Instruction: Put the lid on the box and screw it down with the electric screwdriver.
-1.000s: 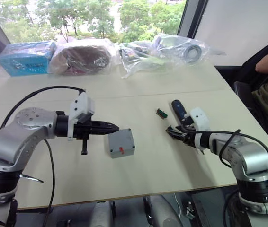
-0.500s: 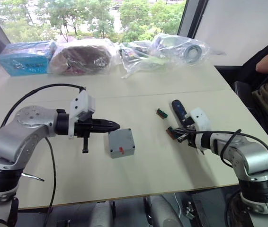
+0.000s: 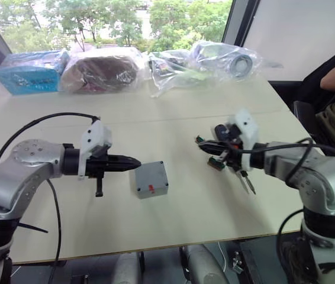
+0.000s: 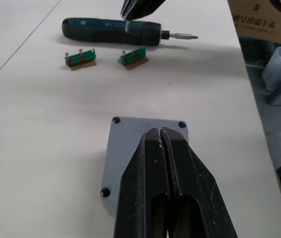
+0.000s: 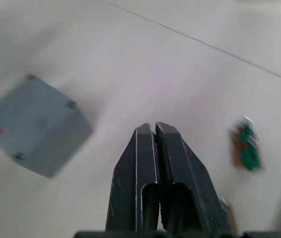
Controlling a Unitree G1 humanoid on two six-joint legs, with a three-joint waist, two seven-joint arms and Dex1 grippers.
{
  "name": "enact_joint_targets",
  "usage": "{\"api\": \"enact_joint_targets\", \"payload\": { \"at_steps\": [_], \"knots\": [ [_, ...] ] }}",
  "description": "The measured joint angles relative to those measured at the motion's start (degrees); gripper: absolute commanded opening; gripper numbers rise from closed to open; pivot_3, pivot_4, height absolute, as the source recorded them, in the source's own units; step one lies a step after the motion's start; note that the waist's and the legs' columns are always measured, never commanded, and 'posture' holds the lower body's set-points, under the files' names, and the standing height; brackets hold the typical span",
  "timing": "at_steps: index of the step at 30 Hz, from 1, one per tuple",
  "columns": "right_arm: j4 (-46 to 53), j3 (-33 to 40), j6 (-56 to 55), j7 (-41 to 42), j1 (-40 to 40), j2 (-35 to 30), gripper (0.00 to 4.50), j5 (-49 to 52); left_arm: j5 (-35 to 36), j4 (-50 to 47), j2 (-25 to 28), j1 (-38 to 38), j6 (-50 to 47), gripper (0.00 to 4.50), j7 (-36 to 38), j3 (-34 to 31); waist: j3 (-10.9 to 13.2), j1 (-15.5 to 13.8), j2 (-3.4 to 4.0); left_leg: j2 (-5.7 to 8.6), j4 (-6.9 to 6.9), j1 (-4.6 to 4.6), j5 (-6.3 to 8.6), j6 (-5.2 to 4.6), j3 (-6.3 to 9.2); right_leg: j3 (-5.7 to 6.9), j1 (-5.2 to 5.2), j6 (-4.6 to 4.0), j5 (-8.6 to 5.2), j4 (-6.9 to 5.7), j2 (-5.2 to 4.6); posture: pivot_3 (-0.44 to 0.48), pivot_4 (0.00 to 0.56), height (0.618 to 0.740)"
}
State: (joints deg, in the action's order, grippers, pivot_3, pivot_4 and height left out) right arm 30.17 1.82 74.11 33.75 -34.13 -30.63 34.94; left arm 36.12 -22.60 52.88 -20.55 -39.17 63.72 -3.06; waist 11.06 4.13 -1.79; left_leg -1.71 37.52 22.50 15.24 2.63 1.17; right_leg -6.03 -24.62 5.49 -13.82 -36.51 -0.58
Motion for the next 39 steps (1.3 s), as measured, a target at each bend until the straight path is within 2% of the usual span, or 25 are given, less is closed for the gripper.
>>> {"api": "enact_joint_targets", "payload": {
  "at_steps": [5, 10, 13, 39],
  "knots": [
    [-3.67, -7.93, -1.59, -0.27, -4.24, 4.76, 0.04, -0.15, -0.65, -0.09, 0.69, 2.53, 0.67, 0.0, -0.26, -1.0, 0.0, -0.13, 0.01, 0.0, -0.32, 0.04, 0.0, 0.0, -0.03, 0.01, -0.02, -0.24, 0.16, 0.3, -0.04, 0.0, 0.15, 0.74],
    [-7.75, -12.54, -4.49, 0.01, -4.82, 5.33, 0.04, -1.76, -0.66, -0.6, 0.79, 4.49, 0.8, 0.0, -1.28, -2.39, -0.01, -0.18, -0.02, 0.01, -0.27, 0.8, 0.0, 0.01, 0.0, 0.07, -0.69, 0.01, 0.32, 0.31, -0.08, 0.0, 0.15, 0.74],
    [-9.14, -14.48, -5.65, 0.47, -4.88, 5.71, 0.04, -2.21, -0.63, -1.33, 0.79, 5.05, 0.8, 0.0, -1.79, -2.4, -0.01, -0.18, -0.01, 0.0, -0.29, 0.89, -0.01, 0.01, 0.03, 0.12, -0.8, 0.03, 0.33, 0.28, -0.06, 0.0, 0.15, 0.74],
    [-14.13, -18.93, -10.86, 3.83, -5.34, 4.78, 0.04, -6.48, -0.63, -2.5, 0.79, 5.13, 0.79, 0.0, -3.26, -2.34, -0.01, -0.14, -0.01, 0.0, -0.1, 0.85, -0.01, 0.01, 0.05, 0.17, -0.76, -0.05, 0.4, 0.14, -0.05, 0.0, 0.15, 0.74]
  ]
}}
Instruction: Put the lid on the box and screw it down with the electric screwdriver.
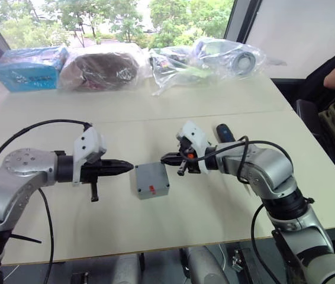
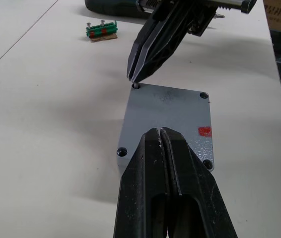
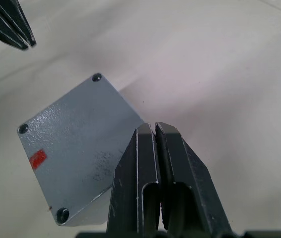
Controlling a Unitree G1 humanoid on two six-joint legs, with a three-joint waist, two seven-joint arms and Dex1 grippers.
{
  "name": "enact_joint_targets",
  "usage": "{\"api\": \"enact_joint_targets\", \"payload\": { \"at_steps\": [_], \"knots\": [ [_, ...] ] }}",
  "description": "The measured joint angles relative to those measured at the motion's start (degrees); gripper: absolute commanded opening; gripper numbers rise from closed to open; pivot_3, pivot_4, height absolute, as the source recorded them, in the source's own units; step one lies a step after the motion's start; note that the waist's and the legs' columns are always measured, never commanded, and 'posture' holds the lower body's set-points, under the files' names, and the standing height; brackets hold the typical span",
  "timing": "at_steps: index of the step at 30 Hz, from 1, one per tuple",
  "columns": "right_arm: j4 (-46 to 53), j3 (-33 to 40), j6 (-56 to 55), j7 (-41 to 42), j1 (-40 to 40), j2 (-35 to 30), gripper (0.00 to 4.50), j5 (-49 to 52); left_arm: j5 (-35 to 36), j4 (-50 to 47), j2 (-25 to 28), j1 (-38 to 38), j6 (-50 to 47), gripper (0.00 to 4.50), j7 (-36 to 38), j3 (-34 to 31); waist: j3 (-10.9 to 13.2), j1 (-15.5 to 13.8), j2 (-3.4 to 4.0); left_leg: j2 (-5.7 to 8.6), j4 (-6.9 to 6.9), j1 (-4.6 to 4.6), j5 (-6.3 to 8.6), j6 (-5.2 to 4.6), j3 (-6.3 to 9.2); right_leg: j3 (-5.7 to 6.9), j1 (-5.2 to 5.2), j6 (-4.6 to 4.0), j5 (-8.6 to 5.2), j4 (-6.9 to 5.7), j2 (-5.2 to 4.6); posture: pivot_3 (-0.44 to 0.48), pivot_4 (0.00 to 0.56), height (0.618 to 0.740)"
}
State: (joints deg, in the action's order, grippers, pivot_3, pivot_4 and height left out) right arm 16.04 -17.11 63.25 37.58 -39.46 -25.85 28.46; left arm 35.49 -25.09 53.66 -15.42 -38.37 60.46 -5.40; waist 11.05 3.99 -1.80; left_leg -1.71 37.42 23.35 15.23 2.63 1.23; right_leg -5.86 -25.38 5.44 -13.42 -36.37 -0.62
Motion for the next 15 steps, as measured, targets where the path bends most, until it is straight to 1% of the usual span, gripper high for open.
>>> {"api": "enact_joint_targets", "payload": {
  "at_steps": [9, 11, 12, 15],
  "knots": [
    [-0.47, -0.98, -1.3, 1.1, -0.13, 0.01, 0.04, -1.37, 0.02, -0.35, 0.0, 0.0, 0.0, 0.0, -0.76, 0.01, 0.0, 0.0, 0.0, 0.0, 0.02, -0.01, 0.0, 0.0, 0.0, 0.01, 0.0, 0.01, 0.0, -0.06, 0.0, 0.0, 0.15, 0.74],
    [-0.52, -1.42, -1.93, 1.37, -0.13, 0.01, 0.56, -1.87, 0.03, -0.51, 0.0, 0.01, -0.02, 0.0, -0.87, 0.01, 0.0, 0.01, 0.0, 0.0, 0.03, -0.02, 0.0, 0.0, 0.0, 0.0, 0.0, 0.01, 0.0, -0.08, 0.0, 0.0, 0.15, 0.74],
    [-0.52, -1.67, -2.2, 1.61, -0.13, 0.02, 0.73, -1.94, 0.05, -0.67, -0.01, 0.01, -0.03, 0.0, -0.91, 0.01, 0.0, 0.01, 0.0, 0.0, 0.04, -0.03, 0.0, 0.0, 0.0, 0.0, 0.0, 0.01, 0.0, -0.11, 0.0, 0.0, 0.15, 0.74],
    [-0.52, -1.97, -2.34, 2.46, -0.12, 0.05, 2.07, -1.93, 0.11, -1.04, -0.02, 0.02, -0.1, 0.0, -1.0, 0.01, 0.0, -0.01, 0.0, 0.0, 0.12, -0.03, 0.0, 0.0, 0.0, 0.01, 0.0, 0.01, 0.0, -0.2, 0.0, 0.0, 0.15, 0.74]
  ]
}}
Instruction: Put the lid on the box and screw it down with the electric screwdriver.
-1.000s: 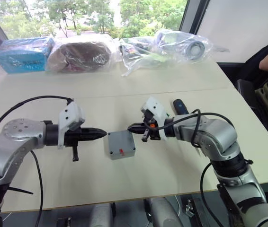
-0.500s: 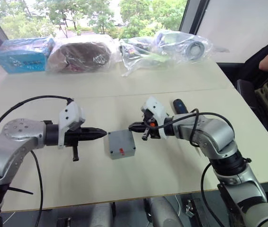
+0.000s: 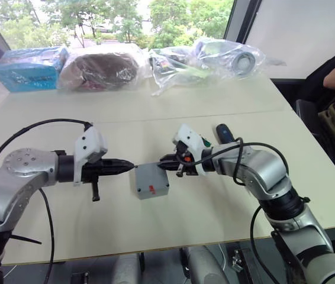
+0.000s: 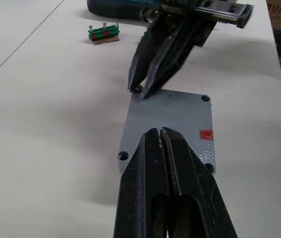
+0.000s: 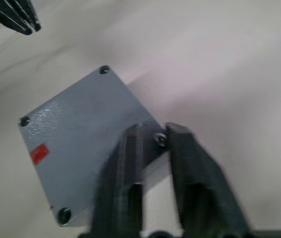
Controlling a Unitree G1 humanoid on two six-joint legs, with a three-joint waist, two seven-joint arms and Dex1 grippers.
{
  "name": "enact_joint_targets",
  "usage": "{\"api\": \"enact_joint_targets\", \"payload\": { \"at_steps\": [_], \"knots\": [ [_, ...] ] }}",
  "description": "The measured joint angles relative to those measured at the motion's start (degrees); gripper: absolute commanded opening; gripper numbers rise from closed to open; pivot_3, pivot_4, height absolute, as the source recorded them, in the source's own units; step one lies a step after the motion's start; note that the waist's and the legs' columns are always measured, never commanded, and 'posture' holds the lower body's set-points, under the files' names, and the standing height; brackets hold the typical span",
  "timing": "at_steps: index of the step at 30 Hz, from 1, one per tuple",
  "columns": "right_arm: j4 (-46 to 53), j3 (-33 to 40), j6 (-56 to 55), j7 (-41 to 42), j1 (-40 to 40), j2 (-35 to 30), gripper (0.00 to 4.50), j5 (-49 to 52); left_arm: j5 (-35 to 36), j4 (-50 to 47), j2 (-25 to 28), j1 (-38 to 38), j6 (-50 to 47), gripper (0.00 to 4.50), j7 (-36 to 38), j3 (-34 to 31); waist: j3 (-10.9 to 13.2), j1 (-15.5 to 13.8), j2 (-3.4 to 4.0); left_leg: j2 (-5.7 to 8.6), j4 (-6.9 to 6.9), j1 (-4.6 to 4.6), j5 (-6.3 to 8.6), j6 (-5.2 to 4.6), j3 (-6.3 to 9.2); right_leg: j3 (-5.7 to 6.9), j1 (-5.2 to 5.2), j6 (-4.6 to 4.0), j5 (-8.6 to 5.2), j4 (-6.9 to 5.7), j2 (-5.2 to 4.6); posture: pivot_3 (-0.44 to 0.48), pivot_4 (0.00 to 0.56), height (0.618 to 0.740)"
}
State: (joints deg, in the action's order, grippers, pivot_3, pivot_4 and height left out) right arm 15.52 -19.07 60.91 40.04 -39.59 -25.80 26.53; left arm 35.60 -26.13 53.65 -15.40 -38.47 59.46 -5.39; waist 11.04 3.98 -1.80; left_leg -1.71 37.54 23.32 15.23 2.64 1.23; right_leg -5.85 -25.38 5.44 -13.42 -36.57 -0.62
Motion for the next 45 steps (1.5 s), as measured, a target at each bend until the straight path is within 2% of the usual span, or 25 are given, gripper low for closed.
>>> {"api": "enact_joint_targets", "payload": {
  "at_steps": [3, 6, 10, 14, 17, 18, 19, 20, 23, 28, 30, 39, 44, 45],
  "knots": [
    [-0.11, -0.34, 0.13, 0.39, 0.01, -0.09, 3.36, -0.11, 0.02, -0.1, -0.1, 0.07, -0.09, 0.0, -0.27, 0.0, 0.0, 0.02, 0.0, 0.0, 0.19, 0.01, 0.0, 0.0, 0.0, 0.0, 0.0, 0.0, -0.01, -0.18, 0.0, 0.0, 0.15, 0.74],
    [-0.08, -0.28, 0.34, 0.54, 0.01, -0.33, 4.44, -0.32, 0.09, -0.93, -0.32, 0.1, -0.22, 0.0, -0.5, 0.01, 0.0, 0.01, 0.0, 0.01, 0.4, 0.01, 0.0, 0.0, 0.0, 0.0, 0.0, -0.01, -0.02, -0.4, 0.0, 0.0, 0.15, 0.74],
    [0.14, 1.64, 1.42, 0.07, -0.26, -2.28, 4.49, -0.35, 0.23, -1.22, -1.07, 0.01, -0.47, 0.0, -0.68, 0.08, 0.01, -0.08, 0.01, 0.01, 0.54, 0.0, 0.0, 0.0, 0.02, 0.0, 0.01, -0.05, -0.04, -0.53, 0.01, 0.0, 0.15, 0.74],
    [0.18, 9.71, 4.91, -3.49, -5.5, -5.56, 4.49, -0.6, 2.35, -1.4, -2.77, -1.98, -1.1, 0.0, -0.87, 0.15, 0.01, -0.05, 0.01, 0.02, 0.59, 0.01, 0.0, 0.0, 0.02, -0.01, 0.03, -0.03, -0.02, -0.53, 0.01, 0.0, 0.15, 0.74],
    [0.27, 12.83, 8.49, -3.86, -7.98, -9.07, 4.49, -0.54, 3.19, -1.46, -3.67, -4.28, -1.25, 0.0, -0.97, 0.25, -0.02, -0.04, -0.03, 0.01, 0.56, 0.0, 0.0, 0.0, 0.06, 0.01, 0.04, -0.01, -0.02, -0.52, 0.04, 0.0, 0.15, 0.74],
    [-0.47, 12.57, 10.58, -3.76, -8.19, -9.91, 4.49, -0.44, 3.71, -1.15, -4.22, -5.07, -1.46, 0.0, -0.97, 0.61, 0.01, 0.18, 0.03, 0.0, 0.54, 0.0, 0.0, -0.01, 0.02, -0.01, 0.01, 0.0, -0.01, -0.52, 0.04, 0.0, 0.15, 0.74],
    [-5.94, 9.06, 18.23, -2.79, -12.59, -16.34, 4.49, -0.29, 4.57, -1.02, -6.77, -8.7, -1.6, 0.0, -0.94, 2.0, 0.21, -0.34, 0.3, 0.1, 0.63, 0.09, -0.01, -0.01, 0.03, -0.03, -0.01, -0.04, -0.02, -0.52, -0.04, 0.0, 0.15, 0.74],
    [-10.27, 8.27, 21.61, -2.39, -15.37, -20.38, 4.49, -1.21, 4.92, -1.15, -7.11, -9.83, -1.22, 0.0, -0.72, 2.53, 0.2, -0.6, 0.29, 0.12, 0.66, 0.06, -0.01, -0.01, 0.03, -0.04, 0.06, -0.15, -0.08, -0.48, -0.06, 0.0, 0.15, 0.74],
    [-15.96, 4.38, 24.55, -0.68, -20.0, -24.94, 4.49, -2.36, 4.68, -0.56, -7.75, -10.52, -1.02, 0.0, -0.44, 3.49, 0.19, -0.08, 0.27, 0.1, 0.61, -0.01, -0.01, -0.01, -0.05, -0.12, 0.06, -0.23, -0.14, -0.46, -0.02, 0.0, 0.15, 0.74],
    [-31.02, -8.37, 23.77, 3.08, -24.26, -24.54, 4.49, -6.17, 3.88, 0.16, -8.84, -12.31, -0.4, 0.0, 0.27, 5.92, 0.21, 0.36, 0.31, 0.05, 0.54, -0.02, 0.0, -0.02, -0.05, -0.13, -0.03, -0.01, -0.02, -0.55, 0.06, 0.0, 0.15, 0.74],
    [-35.56, -11.39, 21.9, 5.41, -25.42, -24.05, 4.49, -7.4, 3.86, 0.17, -8.83, -12.37, -0.4, 0.0, 0.27, 5.95, 0.23, 0.27, 0.34, 0.05, 0.54, 0.0, 0.0, -0.02, -0.08, -0.14, -0.04, 0.0, -0.01, -0.53, 0.05, 0.0, 0.15, 0.74],
    [-48.99, -18.69, 15.62, 12.75, -29.28, -16.84, 4.49, -12.82, 3.77, -0.58, -8.78, -11.97, -0.09, 0.0, -0.82, 5.99, 0.23, -0.02, 0.34, 0.07, 0.58, 0.02, -0.01, -0.02, -0.03, -0.13, -0.01, 0.01, -0.01, -0.53, 0.04, 0.0, 0.15, 0.74],
    [-53.12, -20.28, 13.21, 15.19, -30.09, -15.27, 4.49, -16.63, 3.69, -1.11, -8.76, -11.74, -0.07, 0.0, -2.19, 5.9, 0.23, 0.0, 0.33, 0.1, 0.61, 0.03, -0.01, -0.01, -0.03, -0.12, 0.01, 0.01, 0.0, -0.53, -0.01, 0.0, 0.15, 0.74],
    [-53.55, -20.4, 12.8, 15.58, -30.2, -14.93, 4.25, -17.25, 3.69, -1.11, -8.77, -11.73, -0.07, 0.0, -2.36, 5.87, 0.22, 0.03, 0.32, 0.09, 0.61, 0.02, -0.01, -0.01, -0.03, -0.12, 0.02, 0.01, 0.0, -0.54, 0.01, 0.0, 0.15, 0.74]
  ]
}}
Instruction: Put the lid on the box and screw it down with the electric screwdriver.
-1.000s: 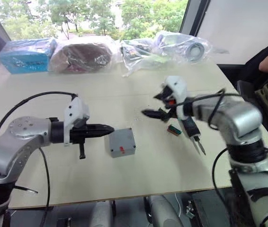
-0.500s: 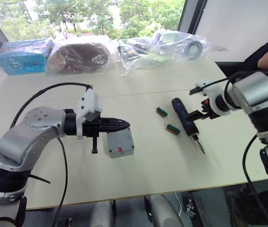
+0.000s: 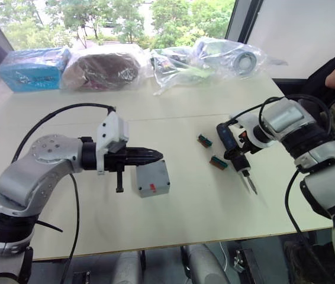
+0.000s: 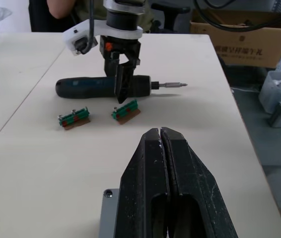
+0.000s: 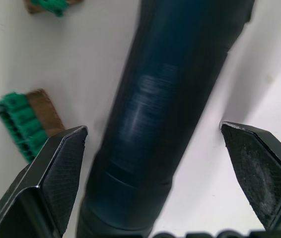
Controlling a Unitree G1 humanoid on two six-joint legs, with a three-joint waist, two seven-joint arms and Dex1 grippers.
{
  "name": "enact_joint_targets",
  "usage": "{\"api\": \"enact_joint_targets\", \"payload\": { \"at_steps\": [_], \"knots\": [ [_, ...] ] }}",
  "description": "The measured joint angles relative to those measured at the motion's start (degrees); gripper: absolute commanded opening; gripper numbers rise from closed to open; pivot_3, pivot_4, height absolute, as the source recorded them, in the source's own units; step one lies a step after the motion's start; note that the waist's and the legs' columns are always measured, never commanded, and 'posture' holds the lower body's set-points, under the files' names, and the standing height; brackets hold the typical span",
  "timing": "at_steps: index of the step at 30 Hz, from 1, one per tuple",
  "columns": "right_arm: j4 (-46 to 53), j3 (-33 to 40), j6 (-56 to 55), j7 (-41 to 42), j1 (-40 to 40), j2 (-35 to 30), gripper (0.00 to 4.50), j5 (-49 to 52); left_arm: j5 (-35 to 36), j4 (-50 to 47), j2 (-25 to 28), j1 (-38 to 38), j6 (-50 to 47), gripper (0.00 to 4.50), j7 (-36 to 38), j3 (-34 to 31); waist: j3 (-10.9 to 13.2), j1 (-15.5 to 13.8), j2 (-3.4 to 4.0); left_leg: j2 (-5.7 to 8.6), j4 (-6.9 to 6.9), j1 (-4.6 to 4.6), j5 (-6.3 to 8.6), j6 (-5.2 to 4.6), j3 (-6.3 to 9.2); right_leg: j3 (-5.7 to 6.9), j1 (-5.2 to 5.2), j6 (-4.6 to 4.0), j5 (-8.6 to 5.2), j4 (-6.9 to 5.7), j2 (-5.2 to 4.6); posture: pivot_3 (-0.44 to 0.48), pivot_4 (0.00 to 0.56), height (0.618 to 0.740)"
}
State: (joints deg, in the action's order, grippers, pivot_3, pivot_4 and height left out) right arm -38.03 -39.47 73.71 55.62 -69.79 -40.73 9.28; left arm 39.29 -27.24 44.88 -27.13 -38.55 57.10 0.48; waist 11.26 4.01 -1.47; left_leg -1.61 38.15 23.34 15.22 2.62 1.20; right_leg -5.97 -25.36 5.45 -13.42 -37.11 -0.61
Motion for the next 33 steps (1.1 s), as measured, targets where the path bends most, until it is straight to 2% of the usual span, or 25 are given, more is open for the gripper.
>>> {"api": "enact_joint_targets", "payload": {
  "at_steps": [2, 7, 12, 17, 22, 24, 28, 33],
  "knots": [
    [-0.92, -0.02, -0.71, 0.3, -0.1, 0.81, 3.81, -1.35, 0.0, -0.05, 0.0, 0.05, 0.01, 0.0, -0.24, -0.06, -0.02, 0.03, -0.03, 0.0, 0.0, -0.06, 0.0, 0.0, 0.02, 0.01, 0.05, 0.0, 0.0, -0.03, 0.02, 0.0, 0.15, 0.74],
    [-3.85, 0.4, -2.4, 1.5, -0.42, 1.62, 2.16, -4.49, -0.16, -0.1, 0.02, 0.23, 0.16, 0.0, -0.87, -0.16, -0.04, 0.03, -0.06, 0.0, 0.02, -0.09, 0.0, 0.0, 0.03, 0.02, 0.11, 0.0, 0.0, -0.03, 0.02, 0.0, 0.15, 0.74],
    [-5.12, 2.2, -2.8, 1.22, -0.41, 2.13, 1.66, -5.98, -2.02, 0.66, 0.61, 0.29, 1.92, 0.0, 0.68, 0.05, -0.04, 0.0, -0.06, 0.0, 0.03, -0.09, 0.0, 0.0, 0.04, 0.02, 0.13, 0.0, 0.0, -0.02, 0.01, 0.0, 0.15, 0.74],
    [-2.84, 7.21, -7.29, -2.57, 0.53, 1.27, 1.62, -6.94, -5.39, 4.79, 1.76, 1.61, 5.25, 0.0, 4.12, 1.19, 0.05, 0.08, 0.09, 0.01, 0.01, 0.01, 0.0, 0.0, 0.01, 0.01, -0.04, 0.0, 0.0, -0.04, 0.0, 0.0, 0.15, 0.74],
    [14.32, 24.96, -13.63, -7.49, 6.82, 2.32, 1.62, -1.91, -8.61, 9.77, 2.49, 2.72, 8.64, 0.0, 7.63, 2.8, 0.08, 0.37, 0.15, -0.08, -0.15, 0.01, 0.0, 0.0, 0.03, 0.05, -0.14, 0.0, 0.0, -0.09, 0.09, 0.0, 0.15, 0.74],
    [24.63, 34.07, -17.44, -10.73, 10.36, 8.09, 1.62, 2.77, -9.33, 12.13, 2.21, 2.02, 9.16, 0.0, 8.67, 3.55, 0.09, 0.46, 0.16, -0.11, -0.19, 0.02, 0.0, 0.0, 0.1, 0.1, -0.17, 0.0, 0.0, -0.15, 0.13, 0.0, 0.15, 0.74],
    [39.14, 43.23, -23.53, -16.03, 14.08, 17.34, 1.62, 9.59, -11.99, 15.29, 1.62, 0.83, 10.9, 0.0, 10.39, 5.9, 0.08, -0.27, 0.14, -0.07, -0.08, 0.07, 0.0, 0.0, 0.29, 0.3, -0.03, 0.0, 0.0, -0.15, 0.06, 0.0, 0.15, 0.74],
    [50.24, 46.46, -30.55, -19.64, 22.63, 25.29, 1.62, 14.87, -14.54, 18.03, -0.09, -0.05, 11.61, 0.0, 11.41, 8.67, 0.06, -0.95, 0.11, 0.05, 0.03, 0.08, 0.0, 0.0, 0.28, 0.29, 0.14, 0.0, 0.0, 0.0, -0.08, 0.0, 0.15, 0.74]
  ]
}}
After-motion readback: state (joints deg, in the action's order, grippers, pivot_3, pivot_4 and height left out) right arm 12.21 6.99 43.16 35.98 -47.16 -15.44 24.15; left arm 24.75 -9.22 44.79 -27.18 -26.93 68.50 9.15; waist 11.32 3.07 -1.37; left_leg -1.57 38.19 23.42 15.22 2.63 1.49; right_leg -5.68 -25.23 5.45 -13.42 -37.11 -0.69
